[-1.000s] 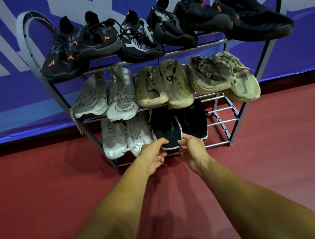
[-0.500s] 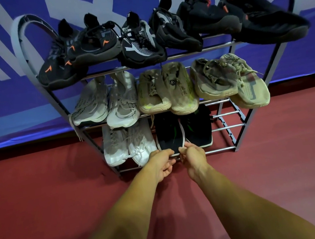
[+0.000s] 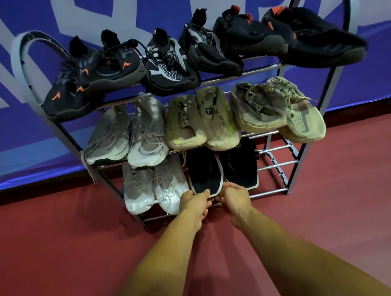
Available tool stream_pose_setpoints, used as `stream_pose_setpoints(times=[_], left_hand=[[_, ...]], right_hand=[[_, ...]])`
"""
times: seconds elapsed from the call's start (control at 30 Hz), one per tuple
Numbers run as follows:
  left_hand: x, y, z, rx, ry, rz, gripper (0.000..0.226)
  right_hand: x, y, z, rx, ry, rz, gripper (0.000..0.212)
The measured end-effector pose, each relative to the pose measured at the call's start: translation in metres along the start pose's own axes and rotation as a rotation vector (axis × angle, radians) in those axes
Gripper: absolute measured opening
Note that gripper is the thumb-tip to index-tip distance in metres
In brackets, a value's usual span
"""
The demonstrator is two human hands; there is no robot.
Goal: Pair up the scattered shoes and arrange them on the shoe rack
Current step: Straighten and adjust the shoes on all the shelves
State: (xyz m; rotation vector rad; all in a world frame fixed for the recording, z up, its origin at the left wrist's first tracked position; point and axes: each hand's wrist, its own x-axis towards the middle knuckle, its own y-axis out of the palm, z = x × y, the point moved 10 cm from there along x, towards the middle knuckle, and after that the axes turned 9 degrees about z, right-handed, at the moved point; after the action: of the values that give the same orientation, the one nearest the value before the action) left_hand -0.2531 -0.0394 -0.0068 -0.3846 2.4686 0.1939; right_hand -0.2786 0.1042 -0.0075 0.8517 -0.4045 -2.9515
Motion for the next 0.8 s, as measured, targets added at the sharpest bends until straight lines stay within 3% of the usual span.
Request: stream_pose_setpoints(times=[0.2,0.47,0.8], left_hand=[[-0.003,-0.005,-0.006,0.030,0.092,-0.103,0.035],[-0.009,-0.020,-0.016,0.303,0.214,-0.225,0.031],[-0.002,-0.011,-0.016,0.325,0.168,-0.061,0.033]], right_hand=[[-0.002,0.001,0.003,-0.109,-0.024,0.052,0.011],[-0.004,0.006,0.000,-0.276,-0.028,0.047,0.011],[0.004,0.001,0.002,-0.363,-0.036,-0.053,0.011]])
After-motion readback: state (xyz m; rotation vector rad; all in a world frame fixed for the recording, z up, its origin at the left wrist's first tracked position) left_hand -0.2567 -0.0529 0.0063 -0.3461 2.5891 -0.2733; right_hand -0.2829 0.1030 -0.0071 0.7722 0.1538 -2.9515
